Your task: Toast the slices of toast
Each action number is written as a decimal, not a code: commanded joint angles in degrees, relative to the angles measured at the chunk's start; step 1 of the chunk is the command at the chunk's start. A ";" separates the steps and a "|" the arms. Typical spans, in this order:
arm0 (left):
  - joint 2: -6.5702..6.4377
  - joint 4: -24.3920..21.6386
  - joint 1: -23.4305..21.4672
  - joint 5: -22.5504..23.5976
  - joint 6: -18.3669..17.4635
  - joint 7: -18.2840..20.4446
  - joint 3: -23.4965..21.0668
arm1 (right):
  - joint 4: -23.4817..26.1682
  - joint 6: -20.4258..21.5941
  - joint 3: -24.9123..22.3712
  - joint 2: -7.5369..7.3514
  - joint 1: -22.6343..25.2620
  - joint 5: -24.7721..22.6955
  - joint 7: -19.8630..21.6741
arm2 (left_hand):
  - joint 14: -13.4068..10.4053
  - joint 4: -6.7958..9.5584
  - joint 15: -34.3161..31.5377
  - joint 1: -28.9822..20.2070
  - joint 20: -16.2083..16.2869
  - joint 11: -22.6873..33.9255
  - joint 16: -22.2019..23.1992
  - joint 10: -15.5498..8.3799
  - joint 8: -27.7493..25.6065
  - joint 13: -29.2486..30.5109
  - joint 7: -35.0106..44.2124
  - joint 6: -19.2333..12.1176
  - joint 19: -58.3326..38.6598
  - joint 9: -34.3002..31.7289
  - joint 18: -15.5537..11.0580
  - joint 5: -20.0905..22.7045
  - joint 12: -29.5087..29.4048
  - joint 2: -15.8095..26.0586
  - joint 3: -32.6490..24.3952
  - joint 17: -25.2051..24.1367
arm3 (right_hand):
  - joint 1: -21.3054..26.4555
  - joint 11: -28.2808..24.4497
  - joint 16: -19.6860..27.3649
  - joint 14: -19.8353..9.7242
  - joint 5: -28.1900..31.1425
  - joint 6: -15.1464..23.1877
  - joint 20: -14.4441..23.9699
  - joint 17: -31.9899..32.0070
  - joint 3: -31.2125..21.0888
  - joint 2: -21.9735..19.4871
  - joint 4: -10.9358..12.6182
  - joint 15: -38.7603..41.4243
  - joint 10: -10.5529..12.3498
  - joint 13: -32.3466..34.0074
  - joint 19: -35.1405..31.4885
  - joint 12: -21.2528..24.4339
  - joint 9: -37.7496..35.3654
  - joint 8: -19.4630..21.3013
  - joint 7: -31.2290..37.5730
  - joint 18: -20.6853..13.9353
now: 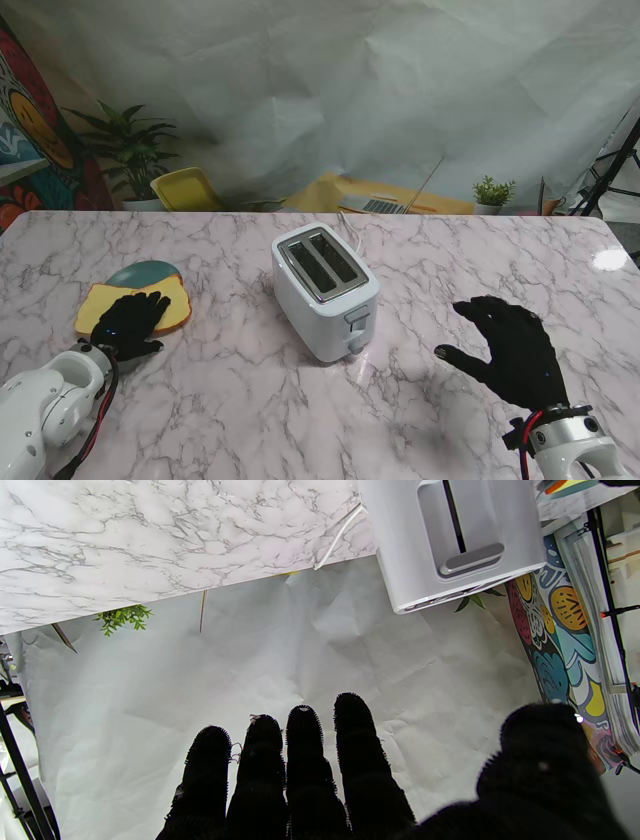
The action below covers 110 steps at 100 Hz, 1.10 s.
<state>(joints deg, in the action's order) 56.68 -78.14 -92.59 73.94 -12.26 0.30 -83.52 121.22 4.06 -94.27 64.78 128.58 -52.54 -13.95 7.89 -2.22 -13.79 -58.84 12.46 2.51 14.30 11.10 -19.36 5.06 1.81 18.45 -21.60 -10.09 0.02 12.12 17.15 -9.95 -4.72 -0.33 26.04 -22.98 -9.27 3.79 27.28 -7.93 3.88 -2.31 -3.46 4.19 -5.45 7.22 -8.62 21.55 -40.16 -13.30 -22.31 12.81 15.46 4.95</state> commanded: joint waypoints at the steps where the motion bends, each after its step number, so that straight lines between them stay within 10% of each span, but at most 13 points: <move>1: -0.09 0.97 0.82 -0.52 -0.48 0.22 0.59 | 0.05 -0.13 0.17 0.10 0.29 0.08 -0.02 | 0.46 1.90 -2.76 -3.43 1.96 2.54 0.71 -0.13 -0.66 0.94 1.19 -0.23 -3.76 -0.87 -2.97 1.49 1.04 -2.93 -3.52 -0.38 | 1.63 1.46 1.47 0.05 0.79 0.48 0.43 0.22 1.80 -2.81 1.62 0.11 -0.28 0.52 0.35 0.21 -0.70 -1.17 0.04 -0.04; 38: -0.48 5.10 4.28 -1.19 -1.40 -1.36 3.72 | -0.09 -0.16 0.50 0.17 0.06 0.40 -0.43 | -0.11 1.28 -6.79 -6.19 4.19 10.26 1.54 -1.57 -0.43 2.62 3.51 -1.94 -9.66 -0.75 -3.57 3.29 0.08 -3.72 -9.02 0.09 | 2.91 1.54 1.48 -0.03 1.29 0.53 0.47 -0.03 3.79 -3.88 1.81 0.08 -0.17 0.90 0.34 0.22 -1.26 -1.47 0.22 -0.02; 61: -0.52 6.94 5.62 -1.49 -1.76 -3.77 5.18 | -0.24 -0.25 0.65 0.21 -0.07 0.41 -0.86 | -2.03 1.40 -8.44 -14.93 6.43 15.43 3.19 -5.10 -0.91 9.37 14.18 -6.55 -15.18 -6.94 -4.60 6.61 0.07 3.24 -4.72 3.53 | 3.47 1.53 1.49 -0.11 1.67 0.60 0.51 -0.19 4.41 -4.37 1.87 0.09 0.00 1.23 0.31 0.19 -1.62 -1.64 0.41 -0.03; 110: -0.05 6.28 4.89 -2.35 -2.42 -7.12 3.60 | -0.48 -0.48 0.81 0.22 -0.28 0.21 -1.19 | -4.25 -1.57 -9.13 -15.12 7.61 18.57 4.32 -9.79 -1.56 16.56 30.79 -13.70 -18.04 -16.22 -5.78 11.34 0.17 10.25 -6.80 7.05 | 4.10 1.62 1.53 -0.15 1.71 0.51 0.57 -0.39 4.81 -4.65 1.87 -0.01 0.02 1.51 0.30 0.19 -1.89 -2.05 0.55 -0.10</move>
<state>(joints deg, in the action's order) 56.41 -71.84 -87.42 71.69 -14.30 -7.41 -80.08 120.96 3.93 -93.58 64.92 128.20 -52.20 -15.12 3.74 -2.33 -21.79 -69.29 19.09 19.30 18.31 3.87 -19.32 20.45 26.25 10.63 -38.56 -24.40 -2.17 19.68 17.10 -3.65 -11.08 6.83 28.99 -22.43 -9.27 3.86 27.83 -7.93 3.88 -2.97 0.38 1.87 -4.86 7.22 -8.65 22.21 -40.16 -13.28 -23.80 12.14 15.56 4.96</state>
